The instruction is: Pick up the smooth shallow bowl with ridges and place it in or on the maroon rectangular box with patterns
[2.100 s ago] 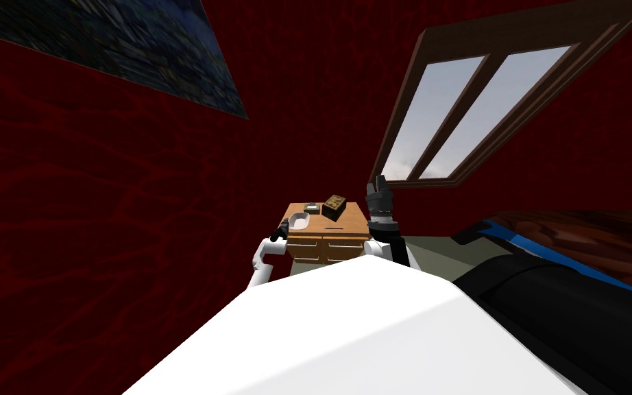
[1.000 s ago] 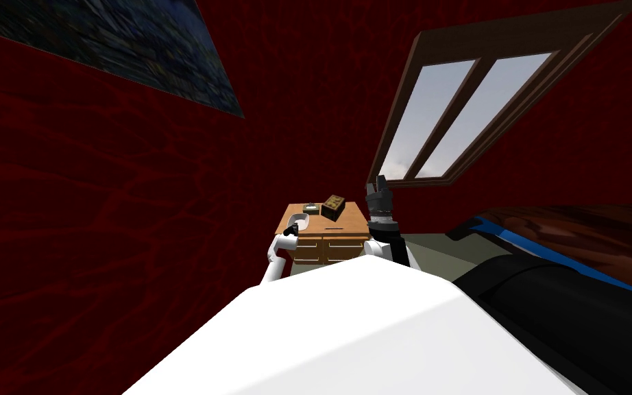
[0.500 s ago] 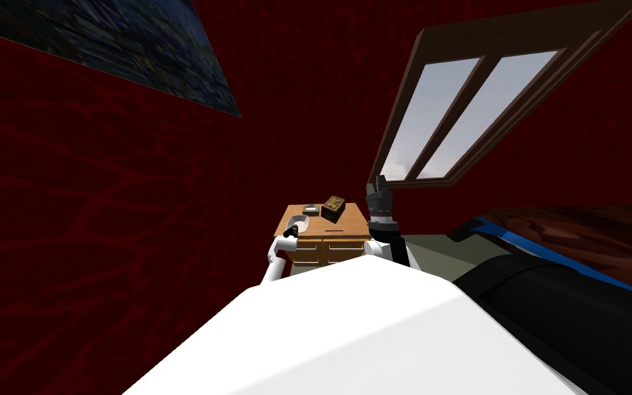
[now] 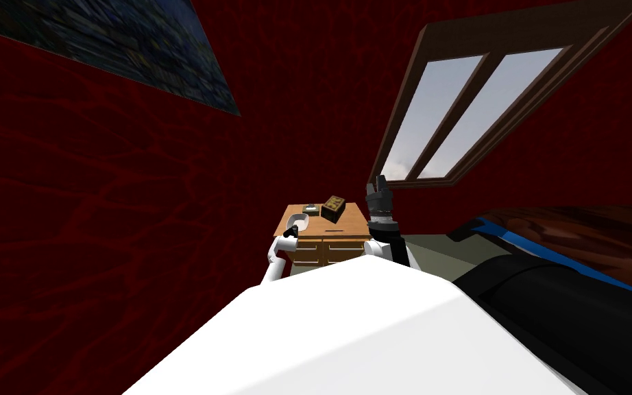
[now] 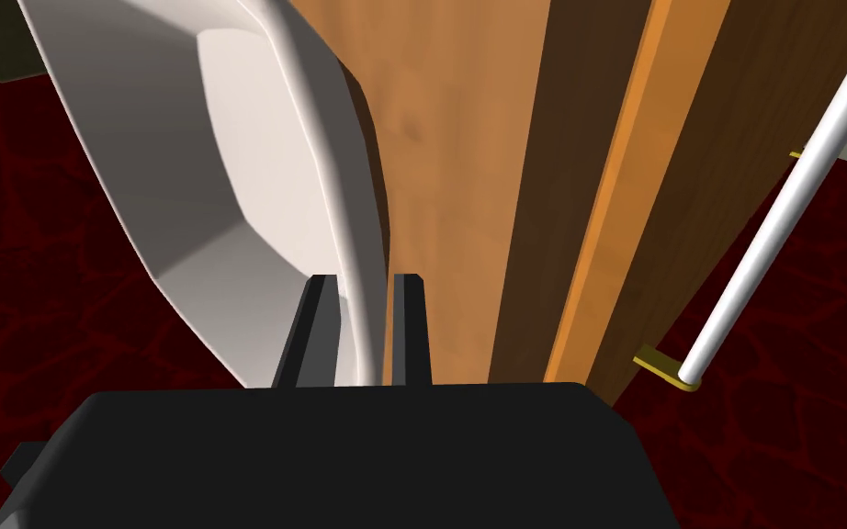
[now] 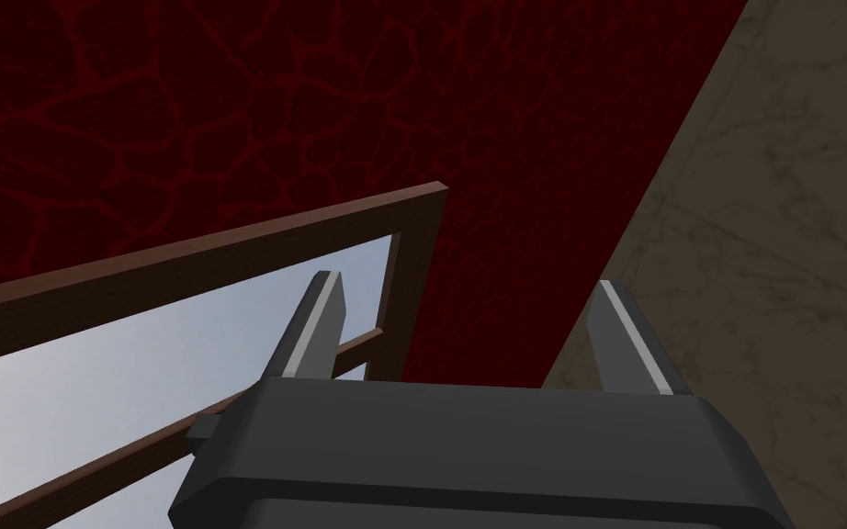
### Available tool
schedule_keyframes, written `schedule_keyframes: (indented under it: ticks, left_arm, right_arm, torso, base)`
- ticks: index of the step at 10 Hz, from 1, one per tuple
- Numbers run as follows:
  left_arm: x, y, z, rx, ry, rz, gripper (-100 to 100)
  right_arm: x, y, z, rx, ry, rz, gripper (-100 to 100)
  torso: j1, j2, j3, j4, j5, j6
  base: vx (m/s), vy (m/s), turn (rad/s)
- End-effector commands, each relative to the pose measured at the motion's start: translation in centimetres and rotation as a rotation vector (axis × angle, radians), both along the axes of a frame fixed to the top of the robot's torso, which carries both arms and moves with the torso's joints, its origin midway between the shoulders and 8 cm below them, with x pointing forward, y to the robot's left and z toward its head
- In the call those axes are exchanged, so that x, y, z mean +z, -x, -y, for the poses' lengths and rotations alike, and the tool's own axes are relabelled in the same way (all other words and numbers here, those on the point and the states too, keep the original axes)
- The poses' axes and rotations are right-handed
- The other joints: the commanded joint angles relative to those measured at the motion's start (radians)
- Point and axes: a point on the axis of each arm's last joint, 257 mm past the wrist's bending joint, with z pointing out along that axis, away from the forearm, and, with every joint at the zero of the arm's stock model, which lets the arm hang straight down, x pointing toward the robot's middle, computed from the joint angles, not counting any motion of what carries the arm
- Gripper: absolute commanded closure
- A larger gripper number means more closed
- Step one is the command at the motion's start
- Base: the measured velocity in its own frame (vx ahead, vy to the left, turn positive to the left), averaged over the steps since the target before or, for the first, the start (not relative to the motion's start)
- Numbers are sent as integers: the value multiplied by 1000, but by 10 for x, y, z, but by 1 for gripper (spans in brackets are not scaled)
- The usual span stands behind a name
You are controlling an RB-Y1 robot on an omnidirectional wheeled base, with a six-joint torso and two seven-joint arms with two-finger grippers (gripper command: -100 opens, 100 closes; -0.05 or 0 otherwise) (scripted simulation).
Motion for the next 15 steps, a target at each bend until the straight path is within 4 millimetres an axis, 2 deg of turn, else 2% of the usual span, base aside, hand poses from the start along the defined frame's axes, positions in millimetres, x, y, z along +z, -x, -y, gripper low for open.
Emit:
schedule_keyframes:
  ticks: [1, 3, 4, 5, 9, 15]
  left_arm:
    - [9, -1, 2, -1, 0, 4, 100]
    - [12, -2, 3, -2, 1, 6, 100]
    - [12, -2, 3, -2, 0, 4, 0]
    - [23, -11, -14, 2, -29, 28, 100]
    - [50, -29, -50, 22, -85, 58, 100]
    - [92, -46, -70, 60, -95, 68, 100]
  right_arm:
    - [0, 0, 0, 0, 0, 0, 0]
    - [0, 0, 0, 0, 0, 0, 0]
    - [0, 0, 0, 0, 0, 0, 0]
    - [0, 0, 0, 0, 0, 0, 0]
    - [0, 0, 0, 0, 0, 0, 0]
    - [0, 0, 0, 0, 0, 0, 0]
  torso:
    - [0, 0, 0, 0, 0, 0]
    - [1, 6, 3, 1, 0, 0]
    - [1, 4, 3, 1, 0, 0]
    - [0, 2, 2, 1, 0, 0]
    - [-4, 8, 6, 3, -2, 0]
    - [-10, 9, 7, 5, -3, 2]
  base:
    - [-41, 17, 5]
    - [-62, 17, 2]
    - [-7, 2, 0]
    - [-38, -13, -1]
    - [-84, -51, -6]
    - [-78, -98, -38]
